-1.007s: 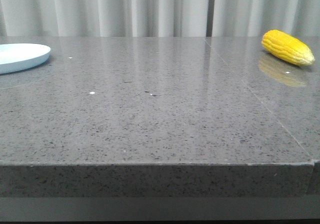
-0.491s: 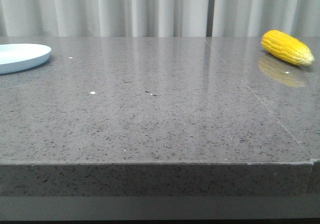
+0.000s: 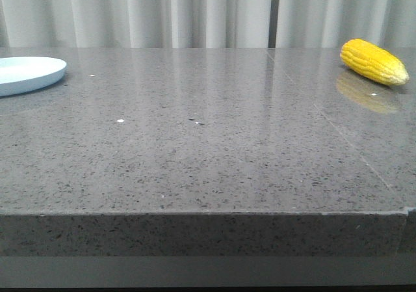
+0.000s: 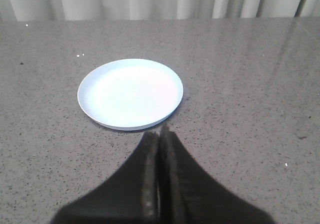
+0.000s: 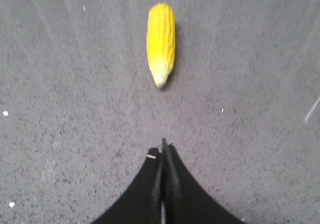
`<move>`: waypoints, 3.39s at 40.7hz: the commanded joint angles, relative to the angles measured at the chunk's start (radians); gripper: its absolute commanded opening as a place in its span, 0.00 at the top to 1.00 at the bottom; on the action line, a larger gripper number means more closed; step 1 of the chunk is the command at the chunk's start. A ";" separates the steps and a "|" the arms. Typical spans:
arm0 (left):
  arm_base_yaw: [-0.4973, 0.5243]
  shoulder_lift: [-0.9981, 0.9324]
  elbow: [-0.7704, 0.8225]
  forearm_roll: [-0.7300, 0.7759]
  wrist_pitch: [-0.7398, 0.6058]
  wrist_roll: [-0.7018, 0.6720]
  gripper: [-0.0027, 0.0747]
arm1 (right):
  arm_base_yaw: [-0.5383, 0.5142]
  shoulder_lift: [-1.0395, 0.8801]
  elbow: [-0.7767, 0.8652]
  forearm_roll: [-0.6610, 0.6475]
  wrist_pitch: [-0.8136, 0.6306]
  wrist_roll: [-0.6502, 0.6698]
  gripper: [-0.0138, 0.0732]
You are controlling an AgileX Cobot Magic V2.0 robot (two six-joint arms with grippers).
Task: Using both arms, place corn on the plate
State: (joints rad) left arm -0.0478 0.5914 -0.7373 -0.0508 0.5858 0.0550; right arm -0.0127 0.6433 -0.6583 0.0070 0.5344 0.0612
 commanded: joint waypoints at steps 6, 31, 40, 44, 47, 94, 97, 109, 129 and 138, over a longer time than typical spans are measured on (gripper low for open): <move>-0.008 0.069 -0.028 -0.007 -0.043 -0.009 0.93 | 0.000 0.057 -0.028 -0.007 -0.058 -0.010 0.90; -0.008 0.212 -0.035 0.023 -0.015 -0.003 0.26 | 0.000 0.057 -0.028 -0.020 -0.085 -0.011 0.22; -0.008 0.349 -0.148 0.089 0.118 -0.003 0.26 | 0.000 0.057 -0.028 -0.020 -0.087 -0.011 0.22; -0.008 0.417 -0.212 0.113 0.161 -0.003 0.26 | 0.000 0.057 -0.028 -0.020 -0.087 -0.011 0.22; -0.008 0.468 -0.262 0.144 0.191 -0.003 0.26 | 0.000 0.057 -0.028 -0.020 -0.087 -0.011 0.22; 0.335 1.229 -0.901 -0.255 0.293 0.238 0.26 | 0.000 0.057 -0.028 -0.020 -0.087 -0.011 0.22; 0.335 1.252 -0.919 -0.255 0.293 0.238 0.26 | 0.000 0.057 -0.028 -0.020 -0.087 -0.011 0.22; 0.335 1.306 -0.956 -0.255 0.286 0.238 0.32 | 0.000 0.057 -0.028 -0.020 -0.087 -0.011 0.22; 0.335 1.326 -0.956 -0.253 0.288 0.238 0.63 | 0.000 0.057 -0.028 -0.020 -0.087 -0.011 0.22; 0.335 1.349 -0.956 -0.253 0.301 0.238 0.63 | 0.000 0.057 -0.028 -0.020 -0.087 -0.011 0.22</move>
State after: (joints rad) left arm 0.2877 1.9808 -1.6638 -0.2825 0.9097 0.2911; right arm -0.0127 0.6986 -0.6583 0.0000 0.5257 0.0612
